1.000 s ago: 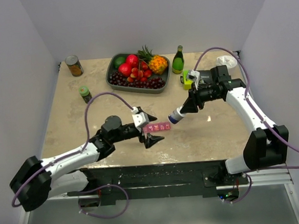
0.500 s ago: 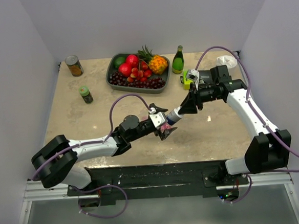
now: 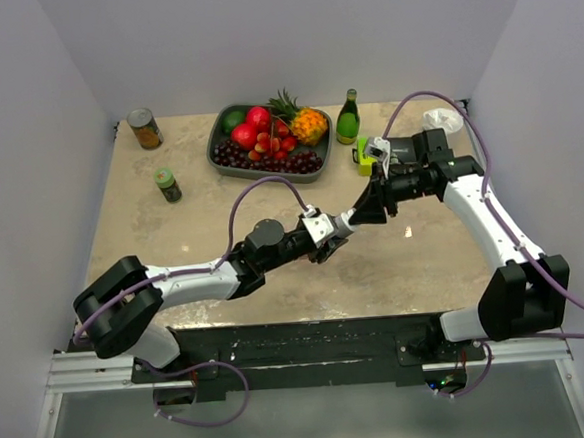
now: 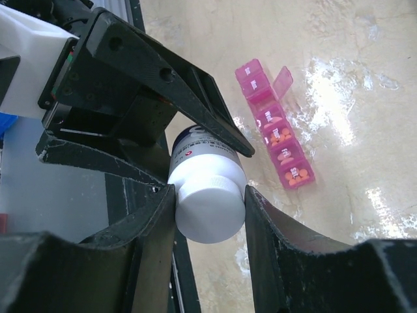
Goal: Sort the pills into containers
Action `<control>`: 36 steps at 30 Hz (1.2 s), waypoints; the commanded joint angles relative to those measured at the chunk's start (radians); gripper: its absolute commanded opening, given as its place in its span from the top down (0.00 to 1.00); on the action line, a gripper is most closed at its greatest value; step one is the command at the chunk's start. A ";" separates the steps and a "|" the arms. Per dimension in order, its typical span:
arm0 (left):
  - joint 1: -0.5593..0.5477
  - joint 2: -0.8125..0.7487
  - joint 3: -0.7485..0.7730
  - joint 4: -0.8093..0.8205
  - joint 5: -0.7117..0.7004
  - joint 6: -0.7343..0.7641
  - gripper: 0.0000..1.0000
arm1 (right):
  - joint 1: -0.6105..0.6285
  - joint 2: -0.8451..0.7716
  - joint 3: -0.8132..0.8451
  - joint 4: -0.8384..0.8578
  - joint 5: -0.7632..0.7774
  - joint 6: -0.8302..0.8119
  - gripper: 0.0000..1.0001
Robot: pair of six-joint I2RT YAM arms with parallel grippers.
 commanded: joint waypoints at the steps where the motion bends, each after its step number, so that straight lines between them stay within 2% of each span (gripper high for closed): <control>1: -0.002 -0.008 0.027 0.047 0.061 -0.011 1.00 | 0.033 -0.019 0.049 -0.134 -0.064 -0.213 0.99; 3: 0.004 -0.036 -0.032 0.081 0.121 -0.014 1.00 | 0.041 -0.005 0.088 -0.298 -0.097 -0.376 0.99; 4: 0.019 -0.047 -0.056 0.136 0.215 -0.032 1.00 | 0.044 0.016 0.107 -0.394 -0.135 -0.675 0.99; 5: 0.030 -0.063 -0.079 0.168 0.266 -0.054 1.00 | 0.056 0.021 0.119 -0.541 -0.152 -0.789 0.99; 8: 0.113 -0.070 -0.133 0.280 0.493 -0.199 1.00 | 0.116 -0.025 0.101 -0.543 -0.069 -0.989 0.99; 9: 0.140 -0.071 -0.143 0.300 0.526 -0.228 1.00 | 0.128 -0.041 0.081 -0.514 -0.059 -1.013 0.94; 11: 0.144 -0.091 -0.145 0.253 0.515 -0.224 1.00 | 0.147 -0.058 0.079 -0.393 -0.042 -0.899 0.88; 12: 0.142 -0.099 -0.143 0.206 0.502 -0.209 1.00 | 0.150 -0.052 0.102 -0.391 -0.038 -0.883 0.68; 13: 0.144 -0.116 -0.143 0.184 0.463 -0.180 1.00 | 0.150 -0.045 0.118 -0.392 -0.035 -0.856 0.53; 14: 0.142 -0.125 -0.148 0.170 0.448 -0.168 1.00 | 0.150 -0.025 0.134 -0.421 -0.028 -0.848 0.31; 16: 0.144 -0.154 -0.165 0.147 0.394 -0.146 1.00 | 0.148 -0.008 0.188 -0.457 -0.023 -0.813 0.07; 17: 0.142 -0.163 -0.174 0.147 0.379 -0.144 1.00 | 0.150 -0.005 0.203 -0.451 -0.020 -0.773 0.04; 19: 0.139 -0.195 -0.197 0.138 0.336 -0.099 1.00 | 0.148 -0.011 0.237 -0.441 -0.017 -0.668 0.01; 21: 0.118 -0.217 -0.217 0.127 0.314 -0.080 1.00 | 0.148 -0.047 0.231 -0.332 0.024 -0.519 0.01; 22: 0.107 -0.234 -0.222 0.120 0.281 -0.056 1.00 | 0.147 -0.063 0.218 -0.257 0.055 -0.297 0.01; 23: 0.095 -0.240 -0.225 0.106 0.259 -0.040 1.00 | 0.147 -0.083 0.196 -0.099 0.082 -0.188 0.01; 28: 0.049 -0.255 -0.228 0.069 0.121 0.000 1.00 | 0.148 -0.109 0.090 0.100 0.237 0.292 0.01; 30: 0.044 -0.255 -0.228 0.074 0.094 0.000 1.00 | 0.151 -0.108 0.054 0.135 0.251 0.386 0.01; 36: 0.044 -0.229 -0.220 0.089 0.097 -0.028 1.00 | 0.205 -0.082 -0.016 0.138 0.305 0.467 0.03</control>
